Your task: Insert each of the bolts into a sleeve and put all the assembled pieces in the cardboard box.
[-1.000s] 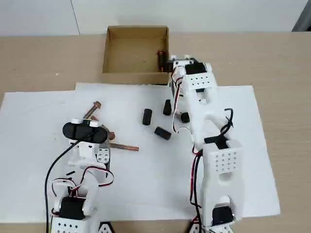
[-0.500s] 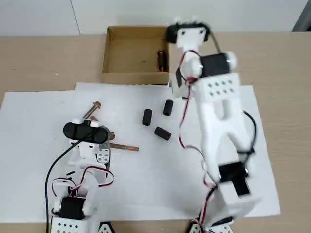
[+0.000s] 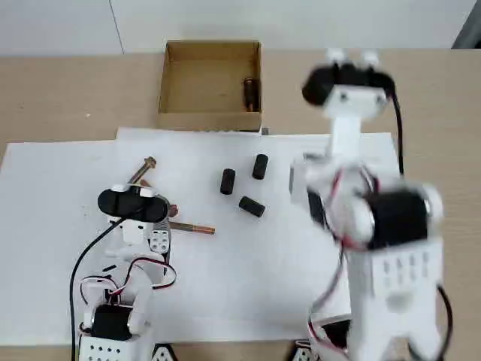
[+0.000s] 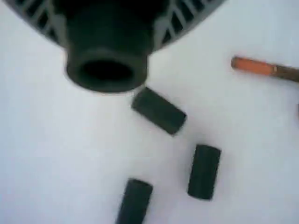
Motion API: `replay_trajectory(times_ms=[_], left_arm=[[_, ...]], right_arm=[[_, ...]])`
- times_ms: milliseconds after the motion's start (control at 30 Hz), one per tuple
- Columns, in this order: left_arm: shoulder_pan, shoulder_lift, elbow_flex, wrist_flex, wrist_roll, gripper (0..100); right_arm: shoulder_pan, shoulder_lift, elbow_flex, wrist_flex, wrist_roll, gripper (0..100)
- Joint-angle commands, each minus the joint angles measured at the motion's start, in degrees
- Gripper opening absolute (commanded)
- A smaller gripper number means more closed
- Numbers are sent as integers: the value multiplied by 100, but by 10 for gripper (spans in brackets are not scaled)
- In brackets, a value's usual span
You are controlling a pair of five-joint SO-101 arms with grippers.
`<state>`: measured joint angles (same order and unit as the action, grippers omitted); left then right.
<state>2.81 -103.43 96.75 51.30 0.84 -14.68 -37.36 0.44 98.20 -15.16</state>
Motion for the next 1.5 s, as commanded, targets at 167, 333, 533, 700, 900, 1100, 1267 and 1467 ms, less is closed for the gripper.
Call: replay_trajectory(times_ms=[167, 333, 533, 700, 900, 1100, 1267, 1467], left_arm=[[-62, -35, -330, 35, -18, 6], [-97, -26, -1051, 607, -44, 6], [-97, -9, -2185, 1864, -44, 6], [-97, 809, -3125, 2215, -44, 6], [-97, 3086, -4980, 2470, -44, 6], [-97, 5240, -6985, 3314, -44, 6], [-97, 6620, -8488, 4070, -62, 6], [-97, 8211, -9367, 4554, -1134, 6]], right_arm=[[576, -2299, 2681, -488, -158, 2], [611, -3240, 3921, -567, -158, 2], [857, -3600, 4176, -910, -114, 2], [892, -3530, 4316, -1015, -114, 2], [892, -3556, 4598, -1420, -114, 2], [901, -3565, 4677, -1499, -123, 2], [901, -3565, 4686, -1490, -123, 2], [901, -3530, 4695, -1710, -123, 2]])
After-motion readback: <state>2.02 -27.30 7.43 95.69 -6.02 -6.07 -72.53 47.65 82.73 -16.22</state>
